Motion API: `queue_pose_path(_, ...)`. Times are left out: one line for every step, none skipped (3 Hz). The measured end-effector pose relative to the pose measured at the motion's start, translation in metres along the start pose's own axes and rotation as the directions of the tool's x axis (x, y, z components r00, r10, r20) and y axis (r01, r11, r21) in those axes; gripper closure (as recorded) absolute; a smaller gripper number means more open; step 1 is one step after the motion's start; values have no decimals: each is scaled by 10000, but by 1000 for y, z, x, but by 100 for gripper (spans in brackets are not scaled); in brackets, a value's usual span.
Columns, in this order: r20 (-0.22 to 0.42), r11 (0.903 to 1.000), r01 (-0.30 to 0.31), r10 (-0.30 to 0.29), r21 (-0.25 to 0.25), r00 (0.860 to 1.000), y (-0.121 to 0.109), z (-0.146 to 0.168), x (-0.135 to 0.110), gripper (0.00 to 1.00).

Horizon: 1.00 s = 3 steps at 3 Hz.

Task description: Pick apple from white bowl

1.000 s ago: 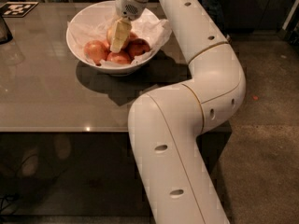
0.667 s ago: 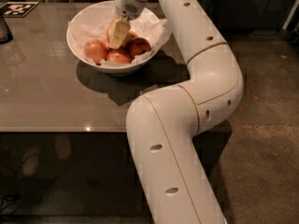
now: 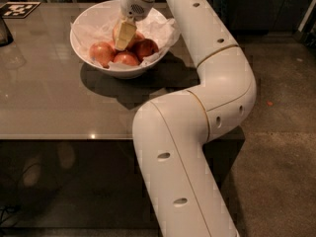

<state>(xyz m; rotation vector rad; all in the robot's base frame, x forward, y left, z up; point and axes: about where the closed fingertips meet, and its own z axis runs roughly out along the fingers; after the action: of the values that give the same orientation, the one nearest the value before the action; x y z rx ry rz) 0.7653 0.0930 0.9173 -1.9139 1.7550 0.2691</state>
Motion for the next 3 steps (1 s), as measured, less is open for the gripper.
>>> queue_pose_path(-104,9986,107,-102,520,9999,-9,-12,-12,100)
queue_pose_path(-262,9945,397,-373,973,9990,-11,-32,-34,100)
queue_pose_path(-280,9921,614,-587,1094,9979,-7,-45,-50,100)
